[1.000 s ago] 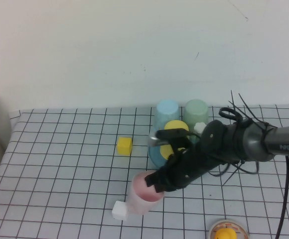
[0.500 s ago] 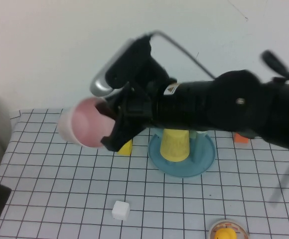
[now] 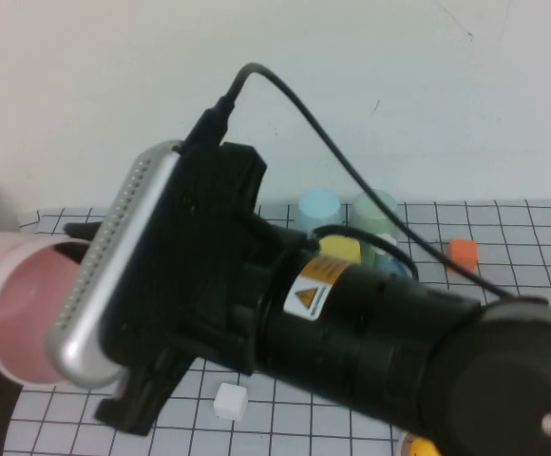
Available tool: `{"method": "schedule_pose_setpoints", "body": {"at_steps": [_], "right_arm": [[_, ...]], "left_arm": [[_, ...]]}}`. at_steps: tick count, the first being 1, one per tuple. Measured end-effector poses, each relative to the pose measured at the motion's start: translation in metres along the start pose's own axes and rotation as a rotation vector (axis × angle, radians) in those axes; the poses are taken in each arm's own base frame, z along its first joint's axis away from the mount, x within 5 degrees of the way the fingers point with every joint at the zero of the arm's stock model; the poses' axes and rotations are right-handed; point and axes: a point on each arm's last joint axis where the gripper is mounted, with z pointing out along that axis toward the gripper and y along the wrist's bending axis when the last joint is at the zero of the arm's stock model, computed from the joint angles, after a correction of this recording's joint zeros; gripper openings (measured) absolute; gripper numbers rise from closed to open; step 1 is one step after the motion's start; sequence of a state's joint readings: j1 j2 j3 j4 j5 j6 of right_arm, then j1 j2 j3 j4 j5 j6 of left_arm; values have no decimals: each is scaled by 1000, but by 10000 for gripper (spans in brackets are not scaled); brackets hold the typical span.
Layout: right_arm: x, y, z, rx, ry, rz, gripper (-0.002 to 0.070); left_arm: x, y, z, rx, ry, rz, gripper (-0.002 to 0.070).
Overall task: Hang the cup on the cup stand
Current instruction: Adjust the cup with two arms
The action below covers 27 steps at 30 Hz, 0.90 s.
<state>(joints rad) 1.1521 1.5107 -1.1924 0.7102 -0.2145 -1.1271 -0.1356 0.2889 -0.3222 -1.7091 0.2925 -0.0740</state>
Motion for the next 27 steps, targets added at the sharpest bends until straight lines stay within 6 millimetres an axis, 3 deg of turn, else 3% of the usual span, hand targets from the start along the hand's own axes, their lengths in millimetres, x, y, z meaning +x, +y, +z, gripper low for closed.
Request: {"method": "schedule_pose_setpoints", "body": {"at_steps": [13,18,27], "right_arm": [[-4,13,-1,-52,-4,175,18],[-3,15,-1,-71,10,192,19],[-2,16,-1,-85,22,201,29]], "left_arm": [[-3,0,0,-1,-32,95,691],[-5,0,0,1,-51,108,594],[-6,-1,0,4,-60,209,592]]}}
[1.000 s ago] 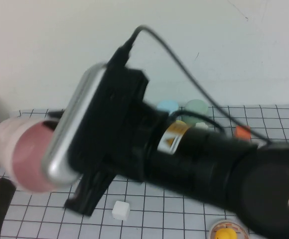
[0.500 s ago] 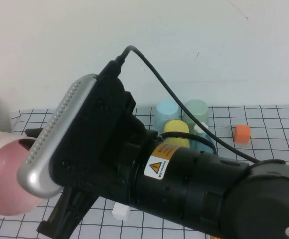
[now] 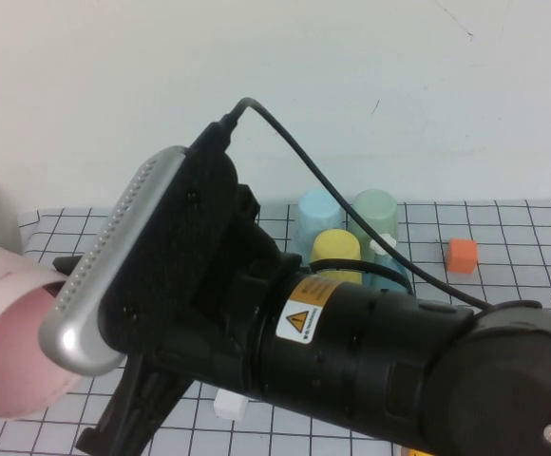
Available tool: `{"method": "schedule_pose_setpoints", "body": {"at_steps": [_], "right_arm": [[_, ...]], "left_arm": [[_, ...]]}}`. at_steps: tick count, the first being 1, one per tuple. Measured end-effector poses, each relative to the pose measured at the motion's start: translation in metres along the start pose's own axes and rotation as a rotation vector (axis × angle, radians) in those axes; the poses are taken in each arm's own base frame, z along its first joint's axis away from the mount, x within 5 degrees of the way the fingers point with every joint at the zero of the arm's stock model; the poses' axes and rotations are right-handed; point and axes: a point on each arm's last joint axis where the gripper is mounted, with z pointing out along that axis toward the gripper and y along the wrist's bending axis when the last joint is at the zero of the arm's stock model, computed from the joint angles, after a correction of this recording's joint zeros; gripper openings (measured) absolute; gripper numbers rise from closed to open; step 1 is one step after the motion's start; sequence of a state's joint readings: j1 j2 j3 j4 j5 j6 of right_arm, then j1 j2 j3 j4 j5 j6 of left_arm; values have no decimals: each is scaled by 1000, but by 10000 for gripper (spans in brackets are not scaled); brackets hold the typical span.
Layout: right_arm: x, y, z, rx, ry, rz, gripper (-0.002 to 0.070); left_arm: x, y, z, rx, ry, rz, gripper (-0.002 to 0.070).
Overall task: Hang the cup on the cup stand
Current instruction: Adjust the cup with two arms
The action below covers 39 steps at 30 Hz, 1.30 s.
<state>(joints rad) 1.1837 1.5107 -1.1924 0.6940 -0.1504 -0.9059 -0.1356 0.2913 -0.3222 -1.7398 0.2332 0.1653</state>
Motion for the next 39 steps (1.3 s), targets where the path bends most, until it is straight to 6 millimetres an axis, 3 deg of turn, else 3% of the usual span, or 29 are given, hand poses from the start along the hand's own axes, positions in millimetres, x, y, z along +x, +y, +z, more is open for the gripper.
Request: {"method": "schedule_pose_setpoints", "body": {"at_steps": [14,20,26,28,31,32,35,39], "right_arm": [[1,0,0,-5,6,-31,30],[2,3,0,-26,21,-14,18],[3,5,0,-51,37,-15,16],[3,5,0,-51,37,-15,16],[3,5,0,-51,37,-15,16],[3,5,0,-51,37,-17,18],[4,7,0,-66,48,-22,64],[7,10,-1,-103,75,-18,256]], "left_arm": [[-1,0,0,1,-6,71,592],[0,0,0,-1,2,39,676],[0,0,0,-4,3,42,690],[0,0,0,-5,5,39,681],[0,1,0,-6,5,38,586],[0,1,0,-6,5,38,585],[0,1,0,-7,1,51,575],[1,1,0,-4,15,87,566]]}}
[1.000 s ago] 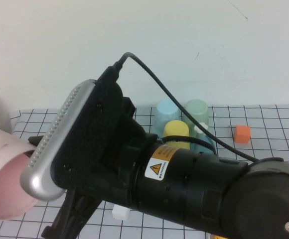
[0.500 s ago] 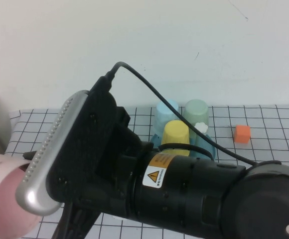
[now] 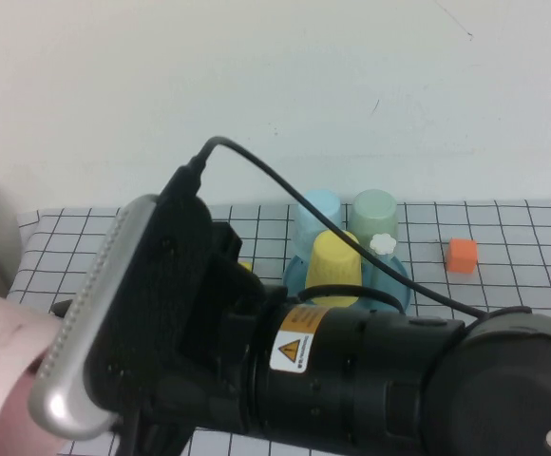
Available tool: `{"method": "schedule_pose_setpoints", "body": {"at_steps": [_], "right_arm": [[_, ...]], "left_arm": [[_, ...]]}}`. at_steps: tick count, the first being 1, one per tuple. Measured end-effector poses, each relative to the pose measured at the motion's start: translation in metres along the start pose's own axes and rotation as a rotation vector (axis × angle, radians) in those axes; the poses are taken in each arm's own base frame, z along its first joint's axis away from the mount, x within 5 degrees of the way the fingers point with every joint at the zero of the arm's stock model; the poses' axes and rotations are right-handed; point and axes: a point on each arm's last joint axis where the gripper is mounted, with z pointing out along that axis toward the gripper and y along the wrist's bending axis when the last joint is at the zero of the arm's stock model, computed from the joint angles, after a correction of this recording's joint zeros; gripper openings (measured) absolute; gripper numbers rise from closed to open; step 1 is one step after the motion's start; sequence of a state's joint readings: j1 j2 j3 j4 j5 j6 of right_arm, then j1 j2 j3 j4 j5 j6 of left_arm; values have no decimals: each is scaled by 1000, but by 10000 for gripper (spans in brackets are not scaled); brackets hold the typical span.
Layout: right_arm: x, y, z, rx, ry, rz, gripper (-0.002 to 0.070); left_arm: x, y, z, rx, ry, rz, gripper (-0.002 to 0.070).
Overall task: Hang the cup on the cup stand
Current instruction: Adjust the cup with two arms, then place the cup on the cup holder
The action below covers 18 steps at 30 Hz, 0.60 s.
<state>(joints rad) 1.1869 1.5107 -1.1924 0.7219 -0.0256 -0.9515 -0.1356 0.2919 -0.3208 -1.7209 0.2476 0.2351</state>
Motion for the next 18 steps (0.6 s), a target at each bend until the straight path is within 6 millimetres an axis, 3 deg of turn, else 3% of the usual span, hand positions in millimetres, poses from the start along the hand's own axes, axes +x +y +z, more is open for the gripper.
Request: {"method": "schedule_pose_setpoints", "body": {"at_steps": [3,6,14,18], "right_arm": [[0,3,-3,-32,15,-2,372],[-7,5,-16,-83,22,-31,408],[-29,-6,-80,-196,42,-80,417],[-23,-11,-110,-237,173,-119,347]], "left_arm": [[0,0,0,1,4,20,564],[0,-2,1,2,2,102,562],[-10,-31,23,-3,-8,375,558],[-15,-42,47,-26,31,527,557]]}}
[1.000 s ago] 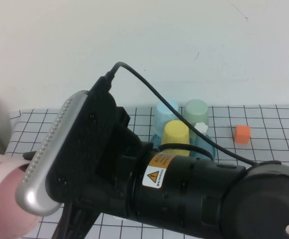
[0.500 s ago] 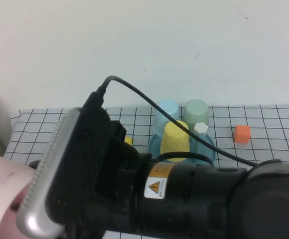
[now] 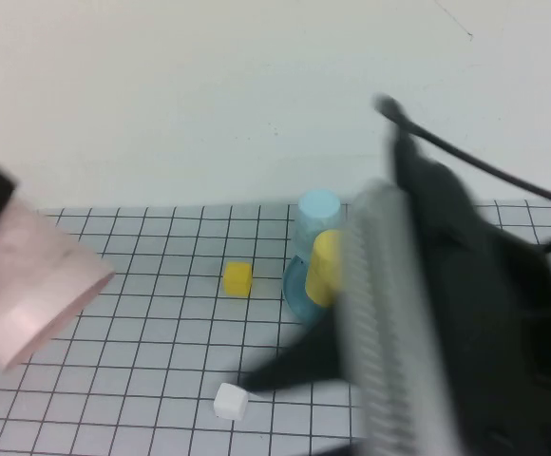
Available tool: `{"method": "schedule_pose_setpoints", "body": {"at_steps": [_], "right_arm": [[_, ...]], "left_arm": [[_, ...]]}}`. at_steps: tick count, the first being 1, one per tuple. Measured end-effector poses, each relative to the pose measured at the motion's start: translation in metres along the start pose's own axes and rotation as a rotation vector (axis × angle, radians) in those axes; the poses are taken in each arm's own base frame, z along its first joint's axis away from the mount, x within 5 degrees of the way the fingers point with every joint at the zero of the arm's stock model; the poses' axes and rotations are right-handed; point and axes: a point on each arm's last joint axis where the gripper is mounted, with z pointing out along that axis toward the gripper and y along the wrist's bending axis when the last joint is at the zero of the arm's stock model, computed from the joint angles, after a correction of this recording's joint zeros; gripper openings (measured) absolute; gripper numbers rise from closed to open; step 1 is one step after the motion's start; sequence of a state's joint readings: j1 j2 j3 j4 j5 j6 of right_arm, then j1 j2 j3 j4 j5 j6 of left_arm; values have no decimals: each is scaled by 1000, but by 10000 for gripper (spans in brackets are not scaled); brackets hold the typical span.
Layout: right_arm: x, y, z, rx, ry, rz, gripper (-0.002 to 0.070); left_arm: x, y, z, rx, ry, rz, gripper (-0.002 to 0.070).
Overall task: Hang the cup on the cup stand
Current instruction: Place the cup on the cup holder
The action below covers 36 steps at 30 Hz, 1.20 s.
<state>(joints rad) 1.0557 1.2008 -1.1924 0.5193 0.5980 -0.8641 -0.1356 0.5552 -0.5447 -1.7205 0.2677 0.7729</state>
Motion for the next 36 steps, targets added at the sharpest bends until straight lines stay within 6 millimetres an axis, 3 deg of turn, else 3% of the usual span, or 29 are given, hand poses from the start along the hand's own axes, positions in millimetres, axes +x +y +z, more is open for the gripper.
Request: {"method": "schedule_pose_setpoints", "body": {"at_steps": [5,7,12,17,24,30,36], "right_arm": [[26,5,-37,35,308,57,104],[36,6,-52,98,400,103,45],[65,19,-85,241,429,191,9],[106,37,-112,393,337,237,4],[152,58,-130,491,286,204,1],[172,63,-141,590,263,200,0],[194,65,-136,629,328,205,0]], "left_arm": [[-4,-8,39,60,145,209,556],[-6,-10,59,110,213,305,556],[-8,-8,111,231,343,469,555],[1,2,162,314,408,673,555],[64,-13,222,492,483,1005,554],[127,-10,273,503,567,1047,554],[171,15,326,462,612,1011,553]]}}
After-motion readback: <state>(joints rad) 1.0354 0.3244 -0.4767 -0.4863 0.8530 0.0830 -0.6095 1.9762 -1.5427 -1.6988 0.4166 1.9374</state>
